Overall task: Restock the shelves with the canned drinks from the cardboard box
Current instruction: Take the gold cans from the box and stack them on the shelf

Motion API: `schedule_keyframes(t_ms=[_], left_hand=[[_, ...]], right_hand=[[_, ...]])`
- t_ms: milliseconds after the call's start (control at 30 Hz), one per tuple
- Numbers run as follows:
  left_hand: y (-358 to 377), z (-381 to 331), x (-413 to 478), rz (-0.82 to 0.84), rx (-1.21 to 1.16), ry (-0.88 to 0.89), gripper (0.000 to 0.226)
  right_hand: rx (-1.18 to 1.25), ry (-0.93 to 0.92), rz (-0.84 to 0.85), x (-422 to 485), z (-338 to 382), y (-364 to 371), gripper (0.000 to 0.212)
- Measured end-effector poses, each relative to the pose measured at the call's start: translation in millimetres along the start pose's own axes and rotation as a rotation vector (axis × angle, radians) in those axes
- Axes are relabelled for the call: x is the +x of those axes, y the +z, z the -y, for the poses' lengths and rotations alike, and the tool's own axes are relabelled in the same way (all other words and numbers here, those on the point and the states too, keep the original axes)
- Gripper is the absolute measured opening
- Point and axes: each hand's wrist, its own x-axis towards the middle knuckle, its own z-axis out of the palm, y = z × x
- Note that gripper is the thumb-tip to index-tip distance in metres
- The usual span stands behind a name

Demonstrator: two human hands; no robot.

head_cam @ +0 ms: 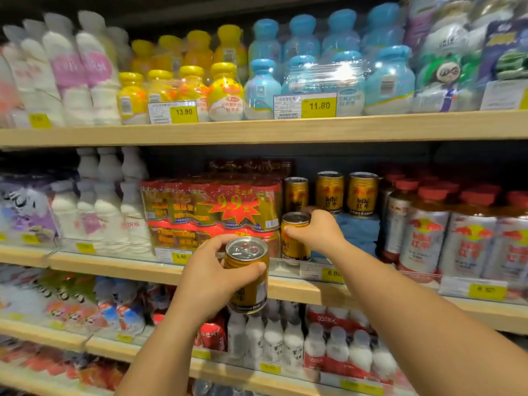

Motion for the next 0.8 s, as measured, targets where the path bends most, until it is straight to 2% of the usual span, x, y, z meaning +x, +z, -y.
schedule_keyframes(t_ms=[200, 467, 600, 700, 800], left_hand=[[-8, -1, -6, -0.001, -0.025, -0.013, 0.042], [-11, 0, -7, 0.028, -0.053, -0.022, 0.040], [-10, -1, -7, 0.040, -0.058, -0.024, 0.040], [-12, -5, -5, 0.049, -0.056, -0.022, 0.041], [-12, -9, -3, 0.047, -0.058, 0.007, 0.039]], right_hand=[[-0.010, 0.019, 0.031, -2, -5, 4, 0.055], [-0.025, 0.023, 0.078, -6, -12, 9, 0.053], [-0.202, -0.006, 0.173, -14, -3, -1, 0.071], [-0.108, -0.159, 0.152, -40, 11, -17, 0.075], [0.033, -0.358, 0.314, -80, 21, -28, 0.086]])
